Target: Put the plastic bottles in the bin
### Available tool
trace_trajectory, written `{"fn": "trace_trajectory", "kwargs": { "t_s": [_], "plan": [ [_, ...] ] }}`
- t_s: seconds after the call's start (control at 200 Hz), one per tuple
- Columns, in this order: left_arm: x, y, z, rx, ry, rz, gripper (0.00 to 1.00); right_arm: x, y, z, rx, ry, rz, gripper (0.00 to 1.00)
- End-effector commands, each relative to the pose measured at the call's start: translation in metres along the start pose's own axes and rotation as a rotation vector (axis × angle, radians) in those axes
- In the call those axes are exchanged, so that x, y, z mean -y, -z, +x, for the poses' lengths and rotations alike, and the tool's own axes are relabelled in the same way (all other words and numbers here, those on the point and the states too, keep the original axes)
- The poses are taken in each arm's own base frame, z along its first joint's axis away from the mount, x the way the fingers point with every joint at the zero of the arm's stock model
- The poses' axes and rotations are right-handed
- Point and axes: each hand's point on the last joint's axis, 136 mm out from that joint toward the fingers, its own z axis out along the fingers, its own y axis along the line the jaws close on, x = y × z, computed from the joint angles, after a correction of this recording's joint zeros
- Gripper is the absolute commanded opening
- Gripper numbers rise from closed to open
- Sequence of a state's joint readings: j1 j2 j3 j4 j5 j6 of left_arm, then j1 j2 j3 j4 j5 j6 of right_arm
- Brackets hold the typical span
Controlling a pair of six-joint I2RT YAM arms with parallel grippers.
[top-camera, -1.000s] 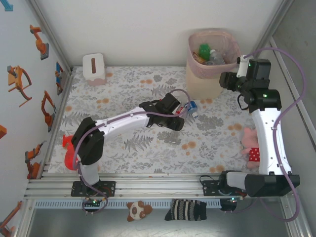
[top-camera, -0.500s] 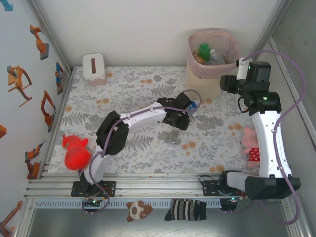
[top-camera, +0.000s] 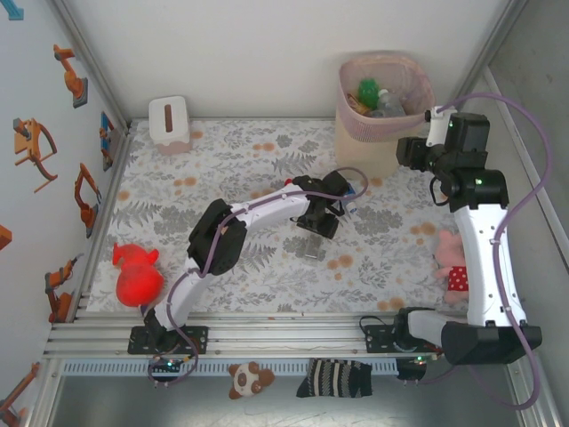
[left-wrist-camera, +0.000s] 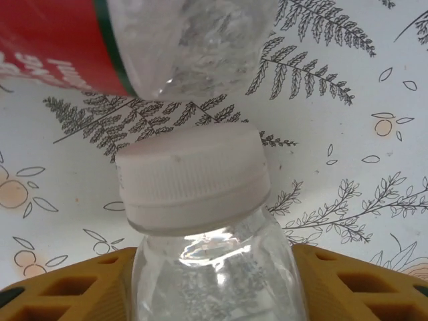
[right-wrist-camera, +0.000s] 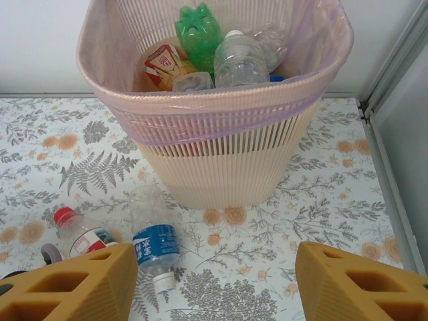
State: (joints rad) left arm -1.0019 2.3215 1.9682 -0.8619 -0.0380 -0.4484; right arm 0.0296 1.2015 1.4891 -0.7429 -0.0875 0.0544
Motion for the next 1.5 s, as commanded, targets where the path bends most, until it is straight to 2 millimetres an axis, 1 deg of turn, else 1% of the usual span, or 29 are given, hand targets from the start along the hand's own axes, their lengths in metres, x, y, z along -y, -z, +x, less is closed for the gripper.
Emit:
{"fn": "trace_trajectory", "kwargs": {
  "t_s": [0.0,0.15,0.29,0.426,0.591,0.711,0.736,0.786,0.871,0.966,1.011,1.062,1.142,1.212,1.287,1.352,1.442,1.497],
  "plan": [
    [-0.004,0.011,0.0,-0.003,-0.02,-0.025,0.54,-0.001,0.01,-0.006,0.042,0.019,0.005,0.63],
    [-0.01,0.036,-0.009,0.058,-0.016,-0.04,0.47,-0.003,0.018,-0.011,0.068,0.008,-0.005,0.62],
    [-0.013,0.069,-0.019,0.149,-0.008,-0.013,0.44,-0.01,0.028,-0.018,0.111,-0.003,-0.04,0.61],
    [-0.018,0.107,-0.03,0.264,0.035,0.071,0.43,-0.017,0.041,-0.025,0.161,-0.021,-0.078,0.61],
    [-0.033,0.162,-0.047,0.461,0.141,0.254,0.41,-0.025,0.06,-0.034,0.232,-0.052,-0.125,0.59],
    [-0.045,0.206,-0.058,0.621,0.197,0.41,0.4,-0.039,0.072,-0.043,0.307,-0.072,-0.209,0.59],
    [-0.047,0.219,-0.059,0.657,0.203,0.442,0.4,-0.042,0.074,-0.045,0.321,-0.079,-0.23,0.59],
    [-0.052,0.237,-0.062,0.715,0.215,0.488,0.4,-0.049,0.079,-0.048,0.35,-0.094,-0.276,0.59],
    [-0.061,0.269,-0.066,0.806,0.231,0.537,0.38,-0.06,0.084,-0.052,0.386,-0.115,-0.354,0.59],
    [-0.068,0.303,-0.064,0.903,0.23,0.564,0.38,-0.071,0.089,-0.055,0.413,-0.131,-0.432,0.59],
    [-0.068,0.321,-0.064,0.96,0.219,0.598,0.39,-0.076,0.09,-0.057,0.42,-0.142,-0.466,0.58],
    [-0.065,0.337,-0.062,1.008,0.2,0.648,0.39,-0.081,0.091,-0.058,0.426,-0.156,-0.505,0.59],
    [-0.059,0.365,-0.06,1.084,0.162,0.737,0.42,-0.096,0.096,-0.062,0.441,-0.16,-0.602,0.59],
    [-0.049,0.387,-0.055,1.131,0.096,0.825,0.42,-0.112,0.103,-0.064,0.453,-0.148,-0.711,0.59],
    [-0.037,0.41,-0.049,1.172,0.022,0.912,0.42,-0.134,0.111,-0.065,0.452,-0.118,-0.829,0.6],
    [-0.028,0.431,-0.041,1.212,-0.046,0.989,0.42,-0.151,0.115,-0.062,0.441,-0.082,-0.892,0.61],
    [-0.02,0.456,-0.031,1.28,-0.118,1.086,0.42,-0.175,0.122,-0.057,0.441,-0.028,-0.976,0.64],
    [-0.019,0.473,-0.024,1.343,-0.152,1.137,0.42,-0.187,0.124,-0.056,0.453,-0.024,-1.011,0.65]
  ]
}}
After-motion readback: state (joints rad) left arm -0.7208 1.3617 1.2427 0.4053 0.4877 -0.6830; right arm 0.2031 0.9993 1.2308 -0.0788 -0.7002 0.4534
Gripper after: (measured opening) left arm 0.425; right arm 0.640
